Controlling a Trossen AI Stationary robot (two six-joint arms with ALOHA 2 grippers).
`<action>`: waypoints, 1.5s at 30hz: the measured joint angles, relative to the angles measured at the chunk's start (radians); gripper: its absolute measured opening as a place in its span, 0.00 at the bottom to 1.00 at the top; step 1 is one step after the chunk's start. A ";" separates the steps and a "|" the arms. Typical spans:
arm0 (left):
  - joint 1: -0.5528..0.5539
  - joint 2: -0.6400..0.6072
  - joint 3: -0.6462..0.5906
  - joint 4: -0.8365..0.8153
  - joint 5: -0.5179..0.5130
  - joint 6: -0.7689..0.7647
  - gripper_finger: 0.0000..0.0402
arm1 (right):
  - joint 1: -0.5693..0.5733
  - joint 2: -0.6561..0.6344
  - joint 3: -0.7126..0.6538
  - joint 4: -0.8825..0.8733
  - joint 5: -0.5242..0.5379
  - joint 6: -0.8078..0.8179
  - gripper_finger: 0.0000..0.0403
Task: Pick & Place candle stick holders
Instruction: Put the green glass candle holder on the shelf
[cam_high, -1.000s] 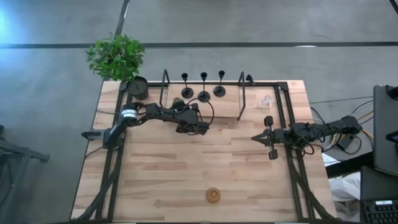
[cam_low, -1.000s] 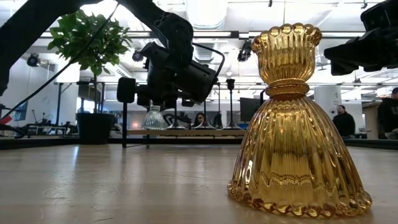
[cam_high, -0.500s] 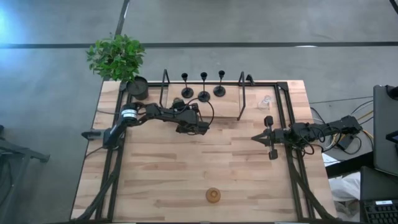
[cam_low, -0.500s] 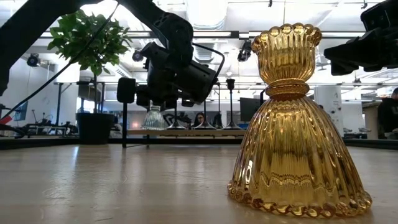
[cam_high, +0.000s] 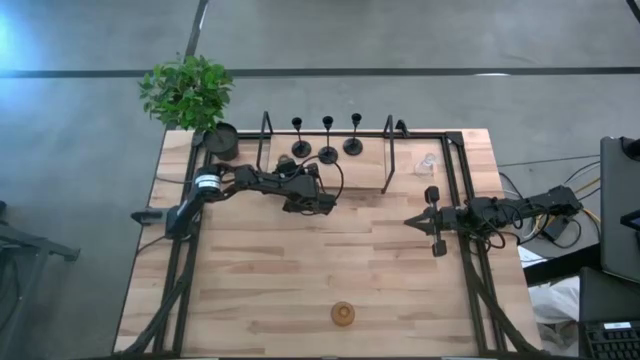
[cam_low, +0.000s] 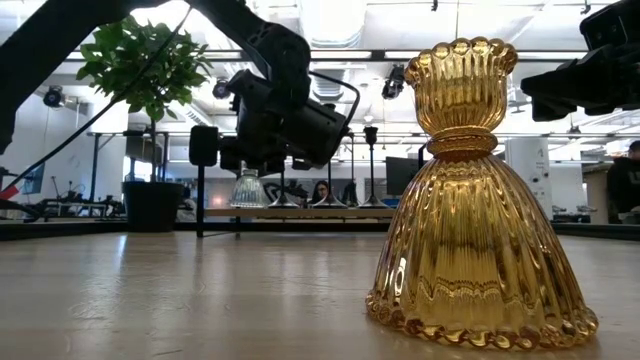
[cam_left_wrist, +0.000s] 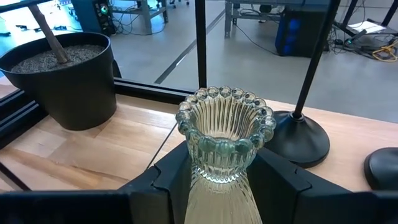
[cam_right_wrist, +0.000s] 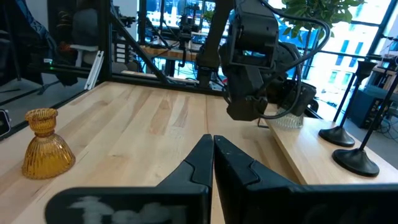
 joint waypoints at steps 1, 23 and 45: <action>0.002 0.000 -0.001 0.000 -0.004 -0.001 0.37 | 0.000 0.000 0.000 0.000 0.000 0.000 0.02; 0.011 -0.001 -0.004 0.010 -0.031 -0.010 0.55 | 0.000 0.000 0.000 0.000 0.000 0.000 0.02; 0.011 -0.002 0.042 0.009 -0.033 0.161 0.58 | 0.000 0.000 0.000 0.000 0.000 0.000 0.02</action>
